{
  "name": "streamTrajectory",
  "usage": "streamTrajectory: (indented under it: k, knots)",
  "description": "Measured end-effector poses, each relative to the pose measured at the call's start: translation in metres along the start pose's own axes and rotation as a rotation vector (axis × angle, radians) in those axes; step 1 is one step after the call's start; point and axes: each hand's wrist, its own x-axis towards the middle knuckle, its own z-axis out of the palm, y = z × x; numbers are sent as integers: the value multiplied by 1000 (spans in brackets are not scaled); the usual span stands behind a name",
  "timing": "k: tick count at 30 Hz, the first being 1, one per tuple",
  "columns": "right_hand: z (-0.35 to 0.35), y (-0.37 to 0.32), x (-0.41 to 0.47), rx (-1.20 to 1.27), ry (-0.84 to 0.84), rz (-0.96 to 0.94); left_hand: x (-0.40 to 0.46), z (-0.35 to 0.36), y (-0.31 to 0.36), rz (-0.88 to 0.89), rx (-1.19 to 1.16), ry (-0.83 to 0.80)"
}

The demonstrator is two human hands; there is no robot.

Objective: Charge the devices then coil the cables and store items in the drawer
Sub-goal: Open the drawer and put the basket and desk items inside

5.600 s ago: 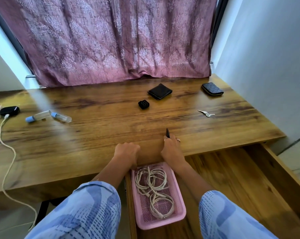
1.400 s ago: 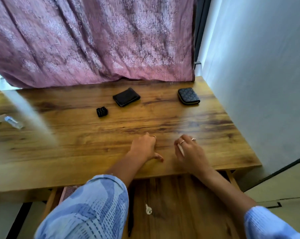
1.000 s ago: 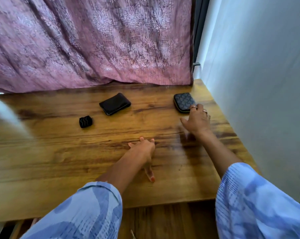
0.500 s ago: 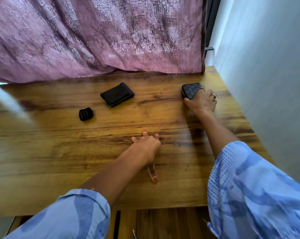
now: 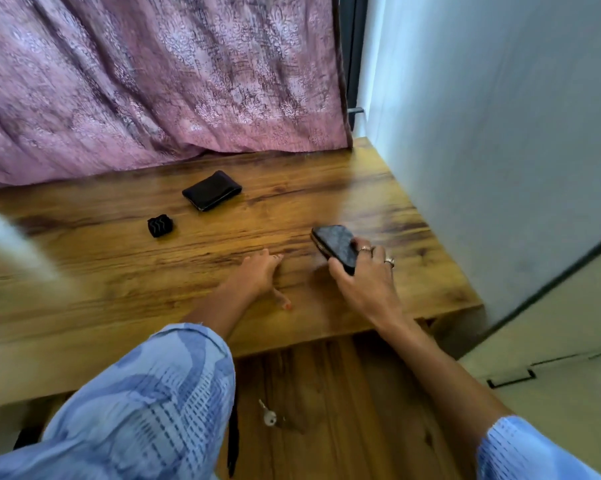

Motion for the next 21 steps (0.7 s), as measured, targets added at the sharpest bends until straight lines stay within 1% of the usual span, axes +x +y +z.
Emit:
streamTrajectory:
  k: [1,4,7,10,14,18,21]
  knots:
    - [-2,0,-21,13,-22,-31,-6,7,-6,-6,-2,57]
    - [-11,6,-95,37,-94,-99,-35,36,-12,-25,-38,161]
    - [-8,24,-159,-16,-147,-175,-63,58,-12,32,-126,193]
    - [6,46,-200,-76,-213,-159,-85,69,-22,86,-179,212]
    - [34,67,-216,-217,-240,-76,-110,74,-38,144,-203,221]
    - [63,74,-207,-347,-253,20,-122,76,-49,166,-167,223]
    - [80,72,-200,-394,-276,51,-130,79,-55,164,-151,215]
